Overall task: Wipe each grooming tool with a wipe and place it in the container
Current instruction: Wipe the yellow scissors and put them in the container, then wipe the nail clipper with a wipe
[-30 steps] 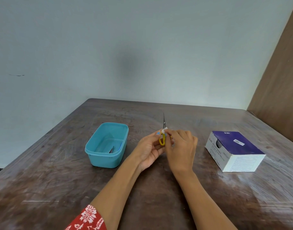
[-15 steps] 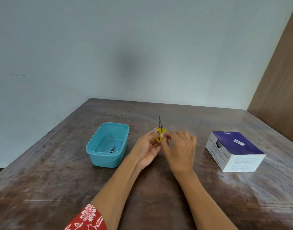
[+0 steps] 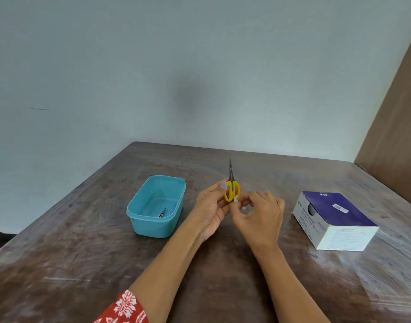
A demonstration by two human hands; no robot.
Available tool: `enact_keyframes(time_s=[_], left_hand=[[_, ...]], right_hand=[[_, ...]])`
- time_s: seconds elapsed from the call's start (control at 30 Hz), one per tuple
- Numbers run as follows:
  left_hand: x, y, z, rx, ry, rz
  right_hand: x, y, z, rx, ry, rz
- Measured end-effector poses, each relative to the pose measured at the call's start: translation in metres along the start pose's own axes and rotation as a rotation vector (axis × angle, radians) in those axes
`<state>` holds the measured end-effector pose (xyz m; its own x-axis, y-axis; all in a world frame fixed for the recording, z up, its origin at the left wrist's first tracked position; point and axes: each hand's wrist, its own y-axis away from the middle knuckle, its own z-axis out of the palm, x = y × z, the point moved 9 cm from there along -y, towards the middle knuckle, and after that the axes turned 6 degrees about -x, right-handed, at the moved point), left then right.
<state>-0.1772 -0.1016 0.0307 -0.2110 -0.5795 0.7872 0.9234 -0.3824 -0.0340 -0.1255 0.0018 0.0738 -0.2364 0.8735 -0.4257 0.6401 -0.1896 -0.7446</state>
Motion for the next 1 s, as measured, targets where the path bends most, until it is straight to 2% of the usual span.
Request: enact_keyframes(time_s=[0.13, 0.17, 0.23, 0.3, 0.33, 0.4, 0.5, 0.57, 0.7, 1.0], left_hand=[[0.033, 0.020, 0.009, 0.039, -0.103, 0.153], [0.052, 0.031, 0.013, 0.058, -0.226, 0.237], [0.098, 0.061, 0.019, 0.166, -0.666, 0.438], [0.141, 0.094, 0.017, 0.396, -1.063, 0.581], [0.156, 0.107, 0.013, 0.510, -1.220, 0.582], [0.169, 0.115, 0.001, 0.652, -1.491, 0.400], [0.155, 0.107, -0.014, 0.678, -1.798, 0.040], [0.144, 0.102, -0.021, 0.699, -1.896, -0.063], [0.122, 0.092, -0.032, 0.726, -1.958, -0.147], [0.115, 0.083, -0.032, 0.743, -1.955, -0.092]], right_hand=[[0.011, 0.001, -0.011, 0.098, -0.146, 0.063], [0.014, 0.001, -0.013, 0.116, -0.168, 0.092], [0.019, 0.000, -0.014, 0.125, -0.189, 0.146], [0.020, -0.001, -0.012, 0.107, -0.192, 0.172], [0.019, -0.001, -0.011, 0.096, -0.193, 0.176], [0.018, 0.000, -0.010, 0.077, -0.195, 0.187], [0.019, 0.001, -0.009, 0.057, -0.214, 0.217], [0.019, 0.001, -0.007, 0.036, -0.230, 0.232], [0.019, 0.003, -0.005, 0.011, -0.243, 0.223], [0.017, 0.002, -0.003, -0.006, -0.254, 0.202]])
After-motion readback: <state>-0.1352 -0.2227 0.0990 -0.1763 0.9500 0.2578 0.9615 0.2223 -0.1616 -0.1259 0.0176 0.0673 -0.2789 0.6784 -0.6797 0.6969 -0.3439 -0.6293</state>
